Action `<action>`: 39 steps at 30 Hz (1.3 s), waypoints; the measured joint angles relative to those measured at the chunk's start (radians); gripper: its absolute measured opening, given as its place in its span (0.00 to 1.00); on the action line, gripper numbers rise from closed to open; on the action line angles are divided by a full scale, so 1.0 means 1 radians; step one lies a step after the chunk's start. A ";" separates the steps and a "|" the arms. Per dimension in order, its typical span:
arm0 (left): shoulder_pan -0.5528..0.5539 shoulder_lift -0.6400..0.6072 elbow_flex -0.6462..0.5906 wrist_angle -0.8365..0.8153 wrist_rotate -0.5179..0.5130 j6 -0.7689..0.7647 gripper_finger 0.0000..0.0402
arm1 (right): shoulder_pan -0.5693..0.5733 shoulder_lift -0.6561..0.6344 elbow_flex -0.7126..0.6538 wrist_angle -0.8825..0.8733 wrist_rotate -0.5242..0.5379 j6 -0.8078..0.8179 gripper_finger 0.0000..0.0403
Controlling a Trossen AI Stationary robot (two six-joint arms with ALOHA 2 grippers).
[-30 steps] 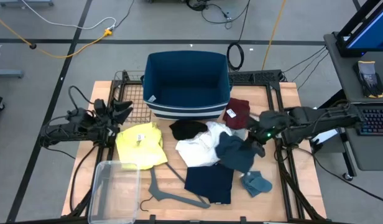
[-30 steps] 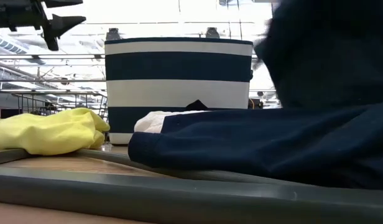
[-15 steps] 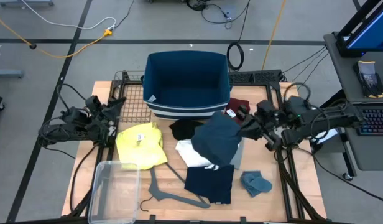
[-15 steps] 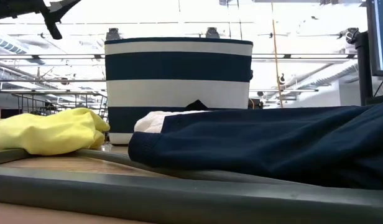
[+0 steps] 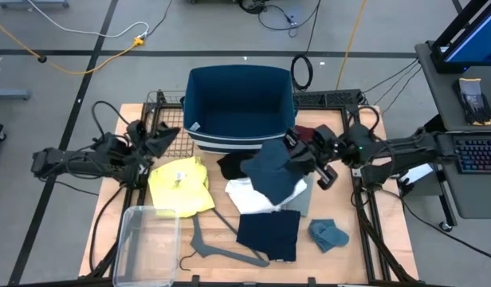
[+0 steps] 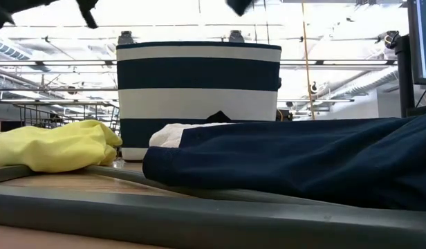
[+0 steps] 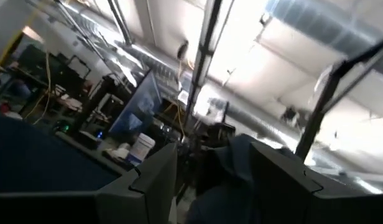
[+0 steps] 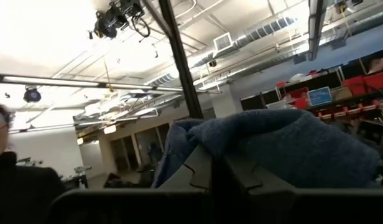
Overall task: Pick & Place Cloths
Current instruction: Put the gray shorts into the brown wire basket
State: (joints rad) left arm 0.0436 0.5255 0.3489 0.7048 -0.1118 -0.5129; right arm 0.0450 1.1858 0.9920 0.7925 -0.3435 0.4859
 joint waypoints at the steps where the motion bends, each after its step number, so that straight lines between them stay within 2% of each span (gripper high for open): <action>1: 0.000 0.039 0.034 0.000 0.019 0.021 0.50 | -0.006 0.011 0.000 0.017 0.000 0.001 0.00; 5: -0.001 0.186 0.167 -0.011 0.091 0.114 0.50 | -0.028 0.040 0.000 0.068 0.001 0.002 0.00; 8: -0.001 0.278 0.276 -0.112 0.121 0.161 0.50 | -0.045 0.048 0.000 0.080 0.006 0.000 0.00; 12: 0.000 0.391 0.420 -0.270 0.138 0.168 0.50 | -0.062 0.049 0.000 0.079 0.031 -0.029 0.00; 17: -0.001 0.517 0.546 -0.291 0.233 0.176 0.51 | -0.085 0.049 0.000 0.079 0.058 -0.048 0.00; 28: -0.039 0.707 0.718 -0.284 0.317 0.270 0.52 | -0.107 0.049 0.000 0.053 0.150 -0.121 0.00; 35: -0.058 0.784 0.782 -0.285 0.317 0.301 0.62 | -0.125 0.049 0.000 0.038 0.192 -0.161 0.00; 39: -0.058 0.820 0.795 -0.285 0.259 0.307 0.68 | -0.124 0.049 0.000 0.032 0.217 -0.185 0.00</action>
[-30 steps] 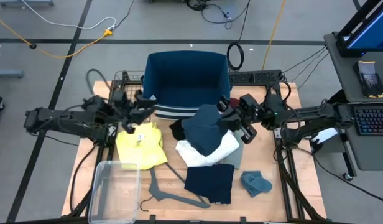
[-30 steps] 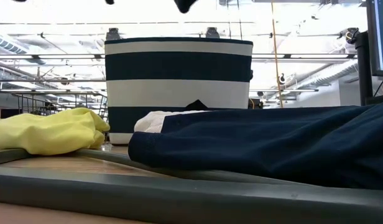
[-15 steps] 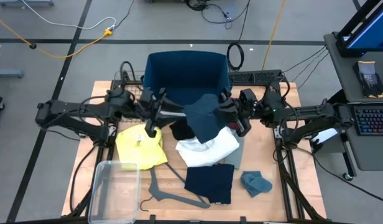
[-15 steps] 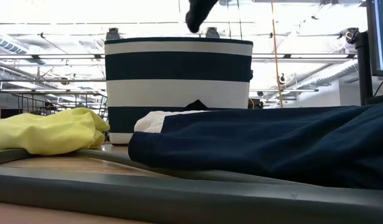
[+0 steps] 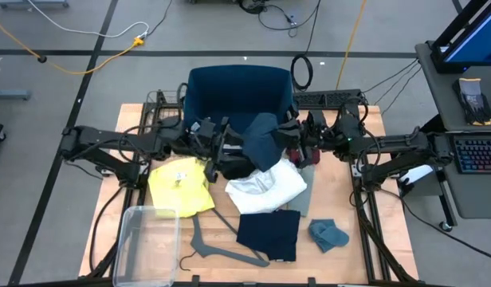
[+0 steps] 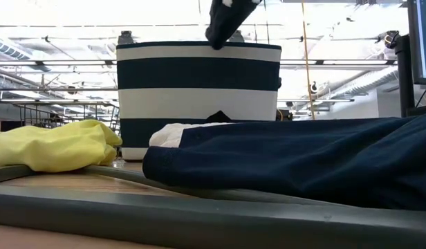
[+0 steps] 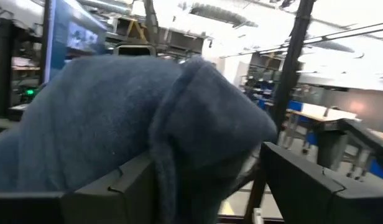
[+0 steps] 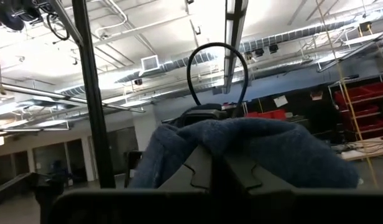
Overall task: Pick & Place Cloths
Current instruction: Put the gray shorts into the brown wire basket
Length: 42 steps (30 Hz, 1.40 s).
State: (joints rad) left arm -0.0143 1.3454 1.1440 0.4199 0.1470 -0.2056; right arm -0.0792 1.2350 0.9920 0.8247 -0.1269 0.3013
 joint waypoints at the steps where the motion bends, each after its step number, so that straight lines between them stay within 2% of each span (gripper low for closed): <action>1: 0.000 0.010 0.003 0.003 -0.015 0.002 0.69 | 0.000 0.000 0.000 -0.003 0.001 -0.003 0.00; 9: 0.000 0.078 0.032 0.004 -0.071 0.002 0.76 | 0.002 0.043 0.000 -0.004 0.048 0.000 0.00; 16: 0.001 0.109 0.040 -0.003 -0.113 0.004 0.73 | 0.016 0.093 0.000 0.049 0.051 0.036 0.00; 21: 0.003 0.108 0.040 -0.027 -0.129 0.003 0.57 | 0.037 0.100 0.000 0.051 0.055 0.036 0.00; 24: 0.003 0.108 0.040 -0.034 -0.130 0.001 0.40 | 0.046 0.101 0.000 0.055 0.055 0.031 0.00; 28: 0.005 0.108 0.040 -0.047 -0.130 -0.007 0.09 | 0.048 0.101 0.000 0.068 0.047 0.028 0.00; 29: 0.006 0.108 0.040 -0.052 -0.129 -0.012 0.05 | 0.048 0.101 0.000 0.067 0.047 0.028 0.01; 31: 0.008 0.107 0.040 -0.057 -0.117 -0.017 0.04 | 0.048 0.101 0.000 0.067 0.040 0.027 0.03; 36: 0.004 0.083 0.039 -0.090 -0.052 -0.015 0.02 | 0.048 0.095 0.000 0.069 -0.063 0.042 0.13; 42: -0.014 -0.009 0.038 -0.197 -0.058 0.011 0.01 | 0.048 0.067 0.000 0.025 -0.145 0.098 0.23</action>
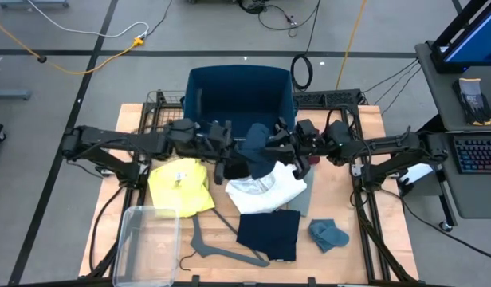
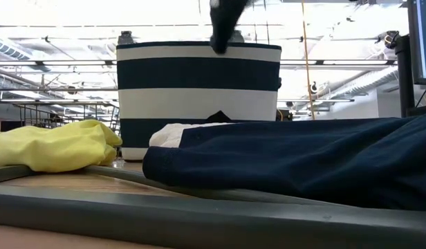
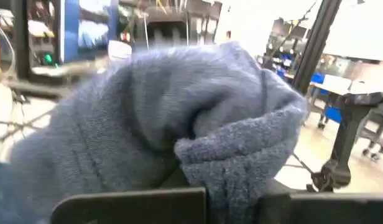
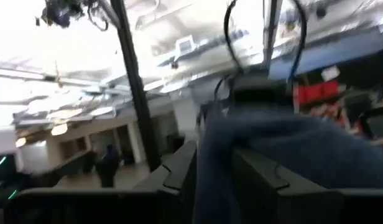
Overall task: Pick & Place Cloths
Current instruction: Put the gray shorts into the brown wire basket
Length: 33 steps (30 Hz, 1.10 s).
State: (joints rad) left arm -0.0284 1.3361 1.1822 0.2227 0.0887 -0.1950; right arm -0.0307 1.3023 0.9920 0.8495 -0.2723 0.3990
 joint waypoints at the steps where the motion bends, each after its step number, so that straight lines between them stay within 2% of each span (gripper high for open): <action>1: -0.006 -0.023 0.001 -0.024 -0.016 0.007 0.01 | 0.000 -0.009 0.000 -0.027 -0.017 0.001 0.25; 9: -0.085 -0.218 0.001 -0.214 -0.258 0.095 0.01 | 0.000 -0.092 0.000 -0.216 -0.020 -0.010 0.33; 16: -0.174 -0.347 0.001 -0.291 -0.580 0.207 0.01 | 0.000 -0.166 0.000 -0.346 -0.012 -0.088 0.32; 21: -0.215 -0.390 0.001 -0.310 -0.842 0.298 0.01 | 0.000 -0.220 0.000 -0.473 0.041 -0.160 0.24; 28: -0.244 -0.413 0.001 -0.295 -1.260 0.448 0.01 | 0.000 -0.276 0.000 -0.621 0.090 -0.214 0.02; 33: -0.245 -0.415 0.001 -0.292 -1.548 0.547 0.01 | 0.000 -0.288 -0.001 -0.653 0.095 -0.216 0.01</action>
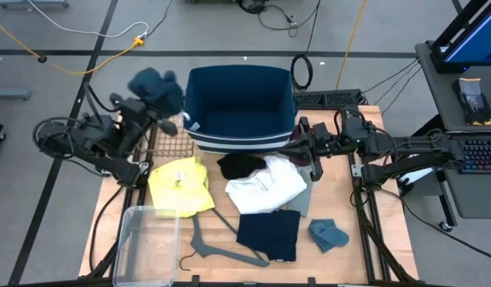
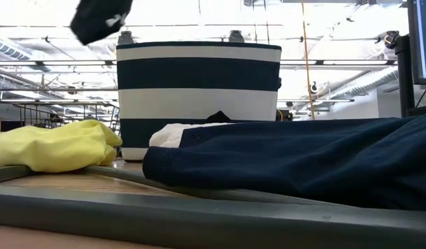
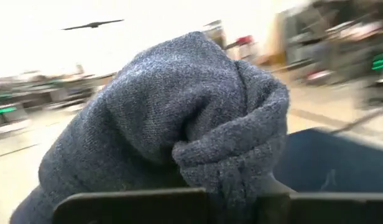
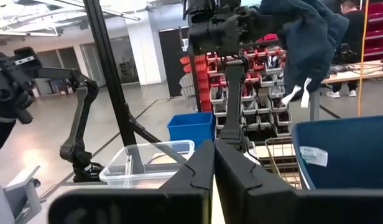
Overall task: Pick & Place Cloths
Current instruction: Put the gray shorts into the brown wire basket
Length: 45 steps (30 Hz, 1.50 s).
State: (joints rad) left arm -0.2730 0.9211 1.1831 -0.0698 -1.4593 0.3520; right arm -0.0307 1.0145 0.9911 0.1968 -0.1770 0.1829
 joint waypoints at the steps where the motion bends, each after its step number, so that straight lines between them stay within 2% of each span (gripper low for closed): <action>1: 0.003 0.000 0.000 -0.001 -0.055 0.017 0.01 | 0.000 -0.001 0.000 0.000 0.000 -0.003 0.00; 3: 0.011 0.000 0.000 -0.007 -0.111 0.041 0.01 | 0.000 -0.001 0.000 -0.005 0.000 -0.011 0.00; 16: 0.144 -0.001 0.000 -0.042 -0.111 0.051 0.01 | 0.000 -0.009 0.000 -0.032 -0.006 -0.072 0.00; 19: 0.184 -0.008 0.000 -0.100 -0.112 0.002 0.01 | 0.000 -0.009 0.000 -0.055 -0.007 -0.072 0.00; 21: 0.209 -0.018 0.000 -0.190 -0.109 -0.087 0.01 | 0.000 -0.009 0.000 -0.066 -0.007 -0.072 0.00; 28: 0.330 -0.053 0.000 -0.707 0.140 -0.657 0.01 | 0.000 -0.009 0.000 -0.071 -0.007 -0.072 0.00; 32: 0.436 -0.043 -0.010 -0.913 0.258 -0.890 0.01 | 0.000 -0.009 0.000 -0.070 -0.007 -0.072 0.00; 36: 0.535 -0.039 -0.049 -0.998 0.350 -0.992 0.01 | 0.000 -0.009 0.000 -0.070 -0.007 -0.072 0.00; 45: 0.706 -0.030 -0.199 -0.951 0.603 -1.013 0.01 | 0.000 -0.009 0.000 -0.068 -0.008 -0.072 0.00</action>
State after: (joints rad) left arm 0.4330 0.8909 0.9841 -1.0207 -0.8565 -0.6607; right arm -0.0311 1.0058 0.9909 0.1291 -0.1848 0.1108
